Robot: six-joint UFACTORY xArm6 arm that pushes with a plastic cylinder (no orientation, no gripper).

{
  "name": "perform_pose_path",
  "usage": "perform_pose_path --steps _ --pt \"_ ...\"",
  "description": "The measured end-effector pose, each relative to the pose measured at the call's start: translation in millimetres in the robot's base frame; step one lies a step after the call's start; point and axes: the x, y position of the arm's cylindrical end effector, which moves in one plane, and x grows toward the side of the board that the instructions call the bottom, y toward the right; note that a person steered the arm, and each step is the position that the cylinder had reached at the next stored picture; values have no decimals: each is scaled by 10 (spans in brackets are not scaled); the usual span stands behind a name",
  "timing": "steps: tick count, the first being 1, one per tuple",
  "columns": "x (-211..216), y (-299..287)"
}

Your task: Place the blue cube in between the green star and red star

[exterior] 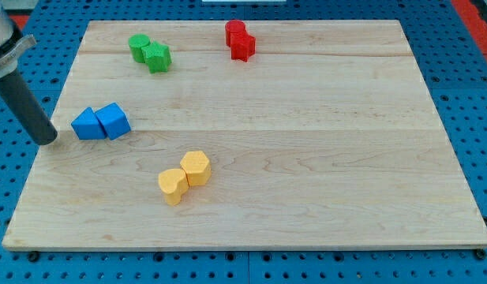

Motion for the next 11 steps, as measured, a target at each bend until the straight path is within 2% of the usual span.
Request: perform_pose_path --steps 3,7,9,11 --pt "-106 147" --pt "-127 1140" --pt "-604 1230" --pt "-1169 1720"
